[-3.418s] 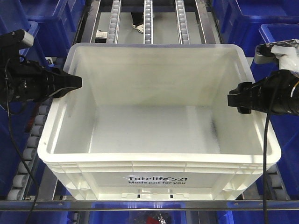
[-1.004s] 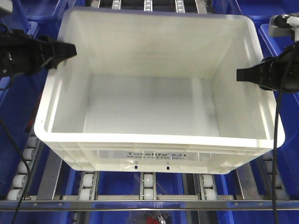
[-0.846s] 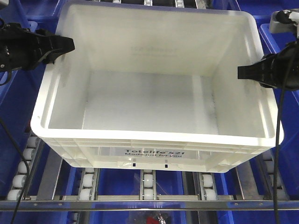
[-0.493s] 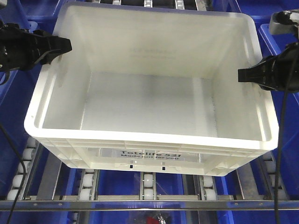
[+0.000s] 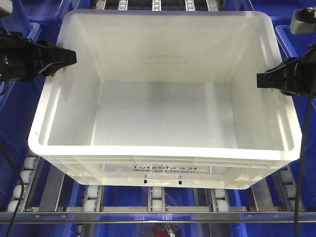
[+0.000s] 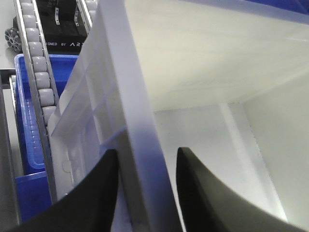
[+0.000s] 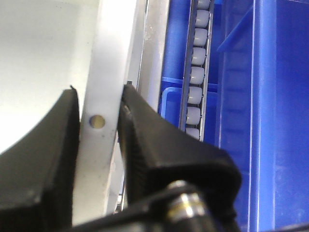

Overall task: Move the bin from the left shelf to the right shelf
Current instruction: 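Pull the gripped tote off the rollers toward the robot, then hold the tote with both grippers while the base backs away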

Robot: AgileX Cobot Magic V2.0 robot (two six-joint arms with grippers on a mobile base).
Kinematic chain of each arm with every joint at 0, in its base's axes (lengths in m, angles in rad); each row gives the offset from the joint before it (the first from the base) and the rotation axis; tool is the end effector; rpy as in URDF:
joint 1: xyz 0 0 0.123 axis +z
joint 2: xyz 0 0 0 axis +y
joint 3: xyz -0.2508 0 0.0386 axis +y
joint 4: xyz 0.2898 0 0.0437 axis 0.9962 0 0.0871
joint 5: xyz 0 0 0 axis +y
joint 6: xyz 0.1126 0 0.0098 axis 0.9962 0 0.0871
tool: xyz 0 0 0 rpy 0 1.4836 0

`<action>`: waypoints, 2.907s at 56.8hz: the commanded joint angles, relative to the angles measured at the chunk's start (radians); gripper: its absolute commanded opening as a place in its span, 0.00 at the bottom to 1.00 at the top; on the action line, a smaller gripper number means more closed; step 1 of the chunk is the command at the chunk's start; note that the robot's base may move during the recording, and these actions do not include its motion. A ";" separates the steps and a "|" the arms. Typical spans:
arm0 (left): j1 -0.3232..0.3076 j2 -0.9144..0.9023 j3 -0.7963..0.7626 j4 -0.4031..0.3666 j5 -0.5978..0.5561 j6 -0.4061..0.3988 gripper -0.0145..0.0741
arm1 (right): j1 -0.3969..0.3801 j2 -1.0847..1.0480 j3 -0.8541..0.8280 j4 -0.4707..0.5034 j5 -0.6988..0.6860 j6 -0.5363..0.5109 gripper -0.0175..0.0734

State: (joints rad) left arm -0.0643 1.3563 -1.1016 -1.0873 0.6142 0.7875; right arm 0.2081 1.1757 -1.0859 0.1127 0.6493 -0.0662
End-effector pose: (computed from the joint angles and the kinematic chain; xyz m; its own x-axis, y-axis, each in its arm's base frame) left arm 0.3573 -0.0808 0.3003 -0.5608 -0.1454 -0.8151 0.3967 0.8169 -0.4186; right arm 0.3129 0.0739 0.3187 -0.5972 -0.1019 -0.7956 -0.2450 0.9677 0.0600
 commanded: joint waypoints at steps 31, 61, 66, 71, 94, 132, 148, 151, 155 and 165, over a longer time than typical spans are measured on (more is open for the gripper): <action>-0.038 -0.048 -0.047 -0.147 0.228 0.010 0.16 | 0.022 -0.030 -0.047 0.143 -0.148 -0.035 0.19; -0.038 -0.048 -0.047 -0.148 0.240 -0.009 0.16 | 0.022 -0.040 -0.047 0.233 -0.145 -0.083 0.19; -0.038 -0.048 -0.047 -0.148 0.240 -0.012 0.16 | 0.022 -0.040 -0.047 0.233 -0.145 -0.084 0.19; -0.038 -0.048 -0.047 -0.148 0.246 -0.013 0.16 | 0.022 -0.041 -0.047 0.231 -0.143 -0.084 0.19; -0.038 -0.048 -0.047 -0.148 0.244 -0.013 0.16 | 0.022 -0.041 -0.047 0.231 -0.149 -0.083 0.19; -0.038 -0.048 -0.047 -0.148 0.248 -0.013 0.16 | 0.022 -0.041 -0.043 0.231 -0.139 -0.083 0.19; -0.038 -0.048 -0.047 -0.148 0.248 -0.013 0.16 | 0.022 -0.041 -0.043 0.231 -0.139 -0.082 0.19; -0.038 -0.048 -0.047 -0.148 0.248 -0.013 0.16 | 0.022 -0.041 -0.043 0.231 -0.139 -0.082 0.19; -0.038 -0.048 -0.047 -0.148 0.248 -0.013 0.16 | 0.022 -0.041 -0.043 0.231 -0.139 -0.082 0.19; -0.038 -0.048 -0.047 -0.148 0.248 -0.013 0.16 | 0.022 -0.041 -0.043 0.231 -0.139 -0.082 0.19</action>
State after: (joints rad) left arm -0.0564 1.3563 -1.1016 -1.0569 0.6462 0.7624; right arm 0.1991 1.1636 -1.0859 0.1627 0.6537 -0.1158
